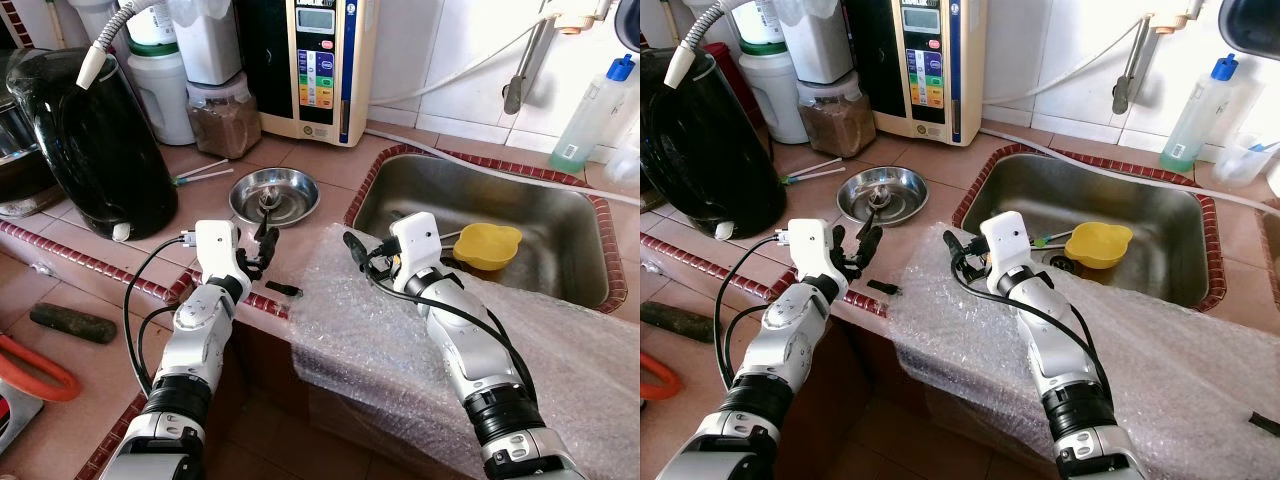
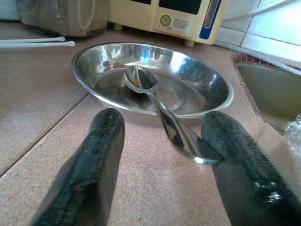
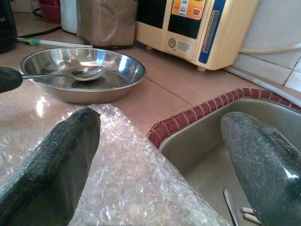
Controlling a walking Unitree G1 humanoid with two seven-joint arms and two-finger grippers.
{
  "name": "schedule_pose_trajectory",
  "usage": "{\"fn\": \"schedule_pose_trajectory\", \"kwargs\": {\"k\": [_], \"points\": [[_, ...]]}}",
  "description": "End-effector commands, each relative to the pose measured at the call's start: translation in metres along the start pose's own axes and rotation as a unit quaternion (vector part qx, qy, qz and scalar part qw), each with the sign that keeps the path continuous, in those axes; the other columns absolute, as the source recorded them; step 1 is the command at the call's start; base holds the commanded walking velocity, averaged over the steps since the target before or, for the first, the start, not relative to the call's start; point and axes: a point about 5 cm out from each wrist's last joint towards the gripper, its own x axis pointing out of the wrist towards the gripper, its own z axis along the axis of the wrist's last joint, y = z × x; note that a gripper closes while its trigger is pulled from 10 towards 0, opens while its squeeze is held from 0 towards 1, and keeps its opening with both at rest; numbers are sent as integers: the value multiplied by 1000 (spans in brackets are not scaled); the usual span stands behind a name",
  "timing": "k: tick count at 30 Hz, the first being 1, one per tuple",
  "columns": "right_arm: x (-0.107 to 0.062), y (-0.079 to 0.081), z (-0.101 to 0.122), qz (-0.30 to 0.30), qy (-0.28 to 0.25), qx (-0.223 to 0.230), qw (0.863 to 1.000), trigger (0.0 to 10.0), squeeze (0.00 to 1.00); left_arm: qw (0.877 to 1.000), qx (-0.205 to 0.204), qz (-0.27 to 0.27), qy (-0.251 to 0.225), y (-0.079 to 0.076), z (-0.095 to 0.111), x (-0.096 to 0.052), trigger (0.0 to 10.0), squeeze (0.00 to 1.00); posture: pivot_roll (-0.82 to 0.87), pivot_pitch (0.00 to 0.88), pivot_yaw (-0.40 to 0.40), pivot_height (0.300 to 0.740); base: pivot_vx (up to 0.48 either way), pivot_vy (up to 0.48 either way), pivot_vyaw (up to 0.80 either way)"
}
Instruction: Kitchen organization
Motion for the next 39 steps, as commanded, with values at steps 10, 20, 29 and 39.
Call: {"fn": "schedule_pose_trajectory", "kwargs": {"k": [10, 20, 29, 39], "points": [[0, 2, 2, 17, -5, 3, 1000, 10000, 557, 1000, -8, -2, -7, 0, 3, 4, 0, 0, 27, 0, 57, 740, 0, 0, 0], [0, 3, 1, 18, -1, 3, 1000, 10000, 553, 1000, -13, -1, -7, 0, 3, 4, 0, 0, 27, 0, 56, 740, 0, 0, 0], [1, 3, 2, 17, -1, 2, 1000, 10000, 557, 1000, -10, 4, -10, 4, 6, 5, 0, 0, 31, 0, 59, 740, 0, 0, 0], [2, 5, 1, 18, 0, 2, 1000, 10000, 475, 1000, -12, 1, -25, 5, 11, 5, 0, 0, 36, 0, 61, 740, 0, 0, 0]]}}
